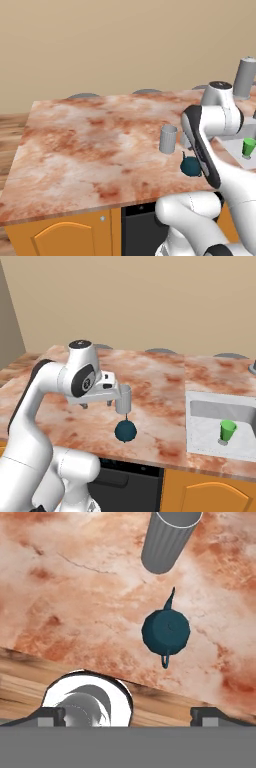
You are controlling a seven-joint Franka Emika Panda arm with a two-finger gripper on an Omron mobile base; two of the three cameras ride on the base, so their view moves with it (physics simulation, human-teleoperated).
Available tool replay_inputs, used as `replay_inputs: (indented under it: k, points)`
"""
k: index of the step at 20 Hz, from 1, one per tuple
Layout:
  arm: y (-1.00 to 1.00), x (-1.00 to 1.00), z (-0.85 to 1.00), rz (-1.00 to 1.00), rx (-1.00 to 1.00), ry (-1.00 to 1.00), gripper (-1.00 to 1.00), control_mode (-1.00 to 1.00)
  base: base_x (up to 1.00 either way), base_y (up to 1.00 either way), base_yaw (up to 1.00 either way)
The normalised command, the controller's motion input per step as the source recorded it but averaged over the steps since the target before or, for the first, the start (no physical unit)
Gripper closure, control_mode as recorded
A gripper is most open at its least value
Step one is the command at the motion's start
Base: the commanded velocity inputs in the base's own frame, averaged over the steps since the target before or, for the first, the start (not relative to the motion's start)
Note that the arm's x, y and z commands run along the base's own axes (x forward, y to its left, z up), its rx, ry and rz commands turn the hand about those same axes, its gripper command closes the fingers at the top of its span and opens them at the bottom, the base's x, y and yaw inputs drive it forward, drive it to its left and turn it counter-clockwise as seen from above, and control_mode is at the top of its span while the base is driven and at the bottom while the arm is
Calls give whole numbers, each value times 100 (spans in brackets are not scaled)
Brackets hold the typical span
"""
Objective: Pick the glass cup and teapot and place them in the sink. Then turn on the water.
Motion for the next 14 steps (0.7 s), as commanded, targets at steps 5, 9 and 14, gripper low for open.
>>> replay_inputs:
  k: [5,9,14]
  points:
    - [-12,0,-29,1,-1,-1,-100,-100,0,0,0]
    - [-31,0,-39,0,0,0,-100,-100,0,0,0]
    - [-25,10,-22,0,0,1,-100,-100,0,0,0]
